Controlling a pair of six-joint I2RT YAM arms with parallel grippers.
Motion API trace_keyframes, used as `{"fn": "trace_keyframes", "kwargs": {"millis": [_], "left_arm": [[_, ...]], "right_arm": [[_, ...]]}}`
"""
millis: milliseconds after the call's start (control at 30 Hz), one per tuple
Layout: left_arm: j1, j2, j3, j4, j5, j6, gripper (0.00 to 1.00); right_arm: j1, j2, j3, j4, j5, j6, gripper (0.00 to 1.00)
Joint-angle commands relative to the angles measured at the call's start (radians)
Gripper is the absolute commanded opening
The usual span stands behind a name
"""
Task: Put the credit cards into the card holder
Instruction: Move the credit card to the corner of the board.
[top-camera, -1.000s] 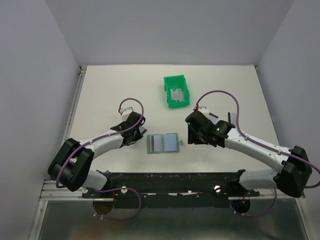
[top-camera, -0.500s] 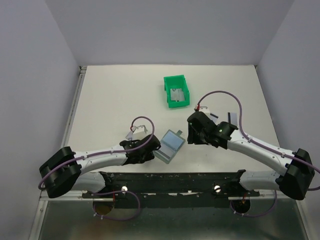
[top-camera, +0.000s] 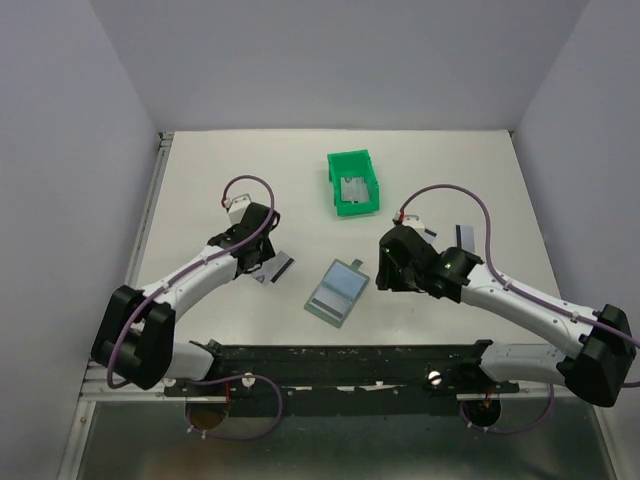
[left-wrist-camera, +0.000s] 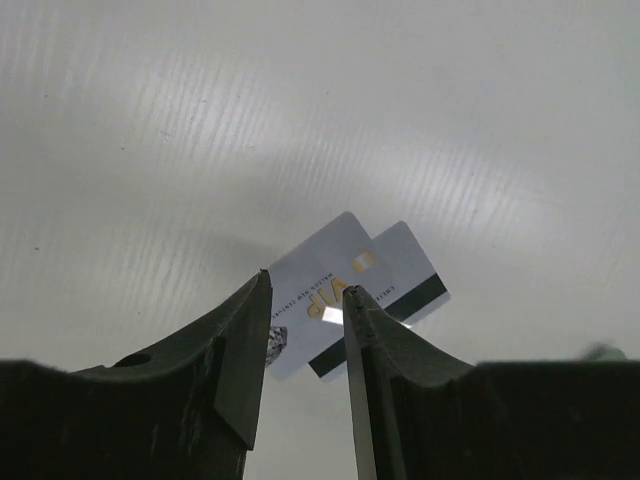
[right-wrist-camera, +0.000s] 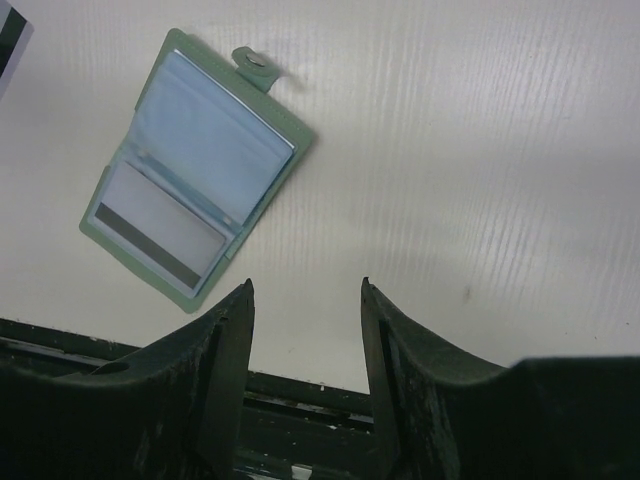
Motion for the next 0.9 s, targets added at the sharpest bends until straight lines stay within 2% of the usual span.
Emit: {"fn": "trace_keyframes", "kwargs": {"millis": [0,267,467,867], "left_arm": [[0.024,0.117,0.018,0.094,0.069,0.105,0.47],[0.044,0.200,0.067,0.139,0.063,0.131,0.48],[0.067,0.292,0.136,0.112,0.066,0.157,0.47],[0.070,0.401,0.164,0.069,0.123,0.134,0.41]], "right_arm": [[0.002,-0.026,-0.026,0.010,-0.018,0.019,0.55],[0.002,-0.033,-0.041,0.010,-0.024,0.016,0.55],[0.002,-0.030,-0.038,0.016,-0.032,0.011,0.55],[0.002,-0.040,-0.029,0.016,-0.039,0.003,0.55]]}}
